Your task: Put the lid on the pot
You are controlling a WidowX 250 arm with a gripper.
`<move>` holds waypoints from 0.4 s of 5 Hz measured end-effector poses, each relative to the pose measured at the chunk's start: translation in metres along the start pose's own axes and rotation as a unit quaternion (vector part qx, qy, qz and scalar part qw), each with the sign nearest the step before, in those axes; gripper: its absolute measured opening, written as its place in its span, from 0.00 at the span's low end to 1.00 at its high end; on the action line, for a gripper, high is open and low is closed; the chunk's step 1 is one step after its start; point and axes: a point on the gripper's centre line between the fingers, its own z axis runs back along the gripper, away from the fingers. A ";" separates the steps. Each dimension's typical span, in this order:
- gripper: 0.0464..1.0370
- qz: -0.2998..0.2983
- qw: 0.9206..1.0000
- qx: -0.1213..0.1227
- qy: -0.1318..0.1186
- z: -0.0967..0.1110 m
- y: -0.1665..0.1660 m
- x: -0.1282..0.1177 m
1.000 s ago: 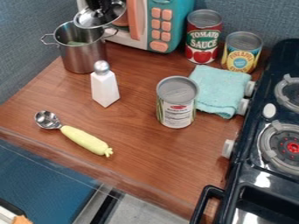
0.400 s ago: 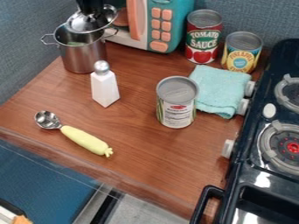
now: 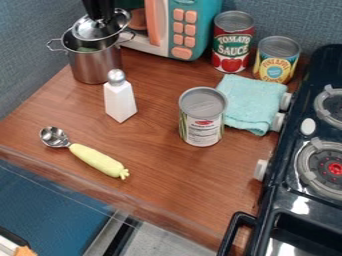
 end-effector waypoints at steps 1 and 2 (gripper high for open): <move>0.23 0.003 1.000 0.005 0.003 -0.004 0.004 -0.002; 0.23 0.004 1.000 0.011 0.005 -0.008 0.007 -0.004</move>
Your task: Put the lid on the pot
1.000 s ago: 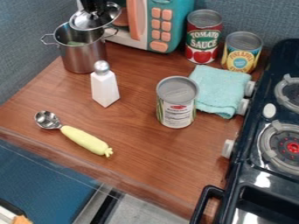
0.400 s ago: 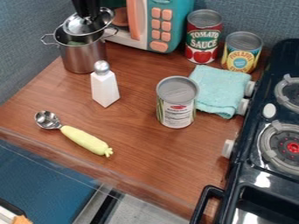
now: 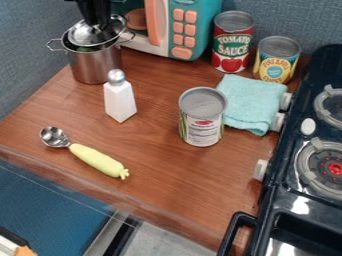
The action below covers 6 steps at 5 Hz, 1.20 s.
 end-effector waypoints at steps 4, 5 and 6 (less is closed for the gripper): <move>0.60 -0.008 1.000 0.009 0.008 -0.011 0.006 -0.005; 0.92 -0.009 1.000 0.007 0.008 -0.011 0.006 -0.005; 0.98 -0.008 1.000 0.003 0.009 -0.011 0.004 -0.006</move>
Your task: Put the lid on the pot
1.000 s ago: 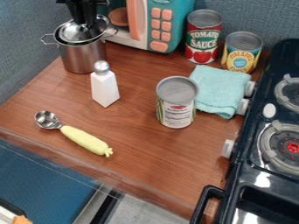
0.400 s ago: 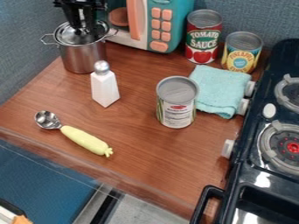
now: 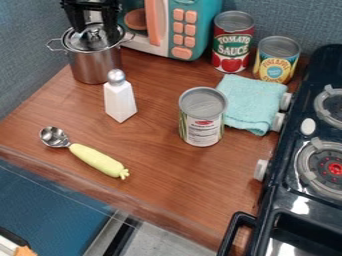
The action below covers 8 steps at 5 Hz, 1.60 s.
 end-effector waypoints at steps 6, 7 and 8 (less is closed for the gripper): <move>0.23 -0.001 1.000 0.000 0.007 0.000 0.000 -0.002; 0.23 -0.002 1.000 0.004 0.005 0.000 0.001 -0.002; 0.23 0.000 1.000 0.005 0.002 0.001 0.002 -0.001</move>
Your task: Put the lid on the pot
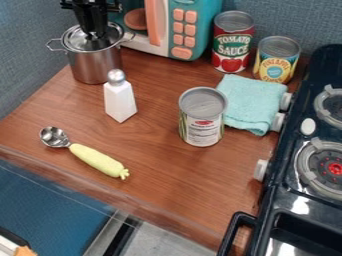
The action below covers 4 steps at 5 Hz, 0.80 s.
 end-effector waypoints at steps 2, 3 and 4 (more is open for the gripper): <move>0.60 -0.003 1.000 -0.001 0.008 -0.002 0.000 0.000; 0.90 -0.007 1.000 -0.012 0.014 -0.001 -0.003 -0.002; 0.97 -0.009 1.000 -0.019 0.015 0.001 -0.005 -0.002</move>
